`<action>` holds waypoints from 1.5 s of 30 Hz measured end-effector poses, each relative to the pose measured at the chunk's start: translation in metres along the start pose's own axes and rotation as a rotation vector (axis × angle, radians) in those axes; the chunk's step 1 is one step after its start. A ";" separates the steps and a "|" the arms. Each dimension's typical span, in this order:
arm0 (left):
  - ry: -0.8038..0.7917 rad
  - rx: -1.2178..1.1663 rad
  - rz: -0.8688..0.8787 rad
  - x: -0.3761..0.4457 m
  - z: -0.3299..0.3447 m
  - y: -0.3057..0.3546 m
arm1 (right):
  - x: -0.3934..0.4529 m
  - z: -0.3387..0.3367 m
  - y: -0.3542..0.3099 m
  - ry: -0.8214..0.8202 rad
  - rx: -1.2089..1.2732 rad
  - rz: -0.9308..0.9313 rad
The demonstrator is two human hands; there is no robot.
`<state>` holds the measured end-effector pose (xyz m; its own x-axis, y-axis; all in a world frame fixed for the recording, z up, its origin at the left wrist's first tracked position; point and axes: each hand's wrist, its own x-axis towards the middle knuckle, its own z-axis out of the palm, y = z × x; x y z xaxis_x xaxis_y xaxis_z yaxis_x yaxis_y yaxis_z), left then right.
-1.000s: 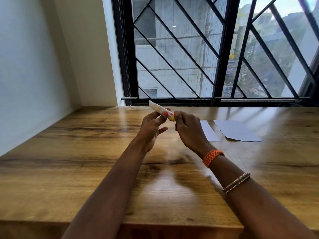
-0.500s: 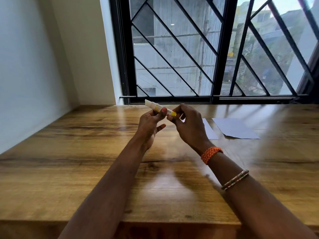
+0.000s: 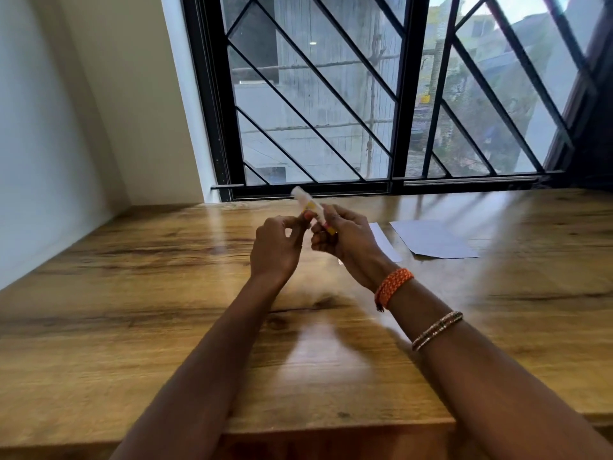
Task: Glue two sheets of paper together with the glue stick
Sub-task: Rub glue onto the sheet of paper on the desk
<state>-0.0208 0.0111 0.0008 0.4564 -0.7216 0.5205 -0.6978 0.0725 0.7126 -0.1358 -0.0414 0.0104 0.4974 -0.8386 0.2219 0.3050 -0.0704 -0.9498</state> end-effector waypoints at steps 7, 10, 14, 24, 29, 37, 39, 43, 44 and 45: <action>-0.217 0.351 0.301 -0.014 0.035 0.018 | 0.012 -0.041 -0.017 0.495 0.373 0.029; -0.401 0.574 0.387 -0.013 0.060 0.033 | 0.017 -0.057 -0.016 0.553 0.327 0.031; -0.620 0.661 0.219 0.005 0.088 0.036 | 0.020 -0.069 -0.014 0.595 0.192 0.053; -0.819 0.695 0.165 0.020 0.069 0.028 | 0.024 -0.079 -0.014 0.585 0.119 0.055; -0.927 0.514 0.166 0.011 0.029 0.017 | 0.021 -0.075 -0.014 0.484 0.083 0.077; -0.817 0.156 0.258 -0.016 -0.011 0.006 | 0.012 -0.061 -0.006 0.301 -0.033 0.105; -0.532 0.058 0.207 -0.024 -0.016 -0.003 | 0.011 -0.058 -0.002 0.263 -0.064 0.120; -0.356 0.121 0.076 -0.043 -0.017 -0.014 | 0.008 -0.050 0.004 0.231 -0.206 0.128; -0.396 0.196 0.103 -0.049 -0.015 -0.016 | 0.007 -0.046 0.004 0.219 -0.243 0.130; -0.424 0.274 0.136 -0.054 -0.012 -0.015 | 0.006 -0.044 0.004 0.210 -0.266 0.131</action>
<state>-0.0277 0.0571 -0.0322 0.1280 -0.9378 0.3228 -0.8799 0.0428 0.4731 -0.1672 -0.0700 -0.0021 0.3324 -0.9405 0.0703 0.0142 -0.0696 -0.9975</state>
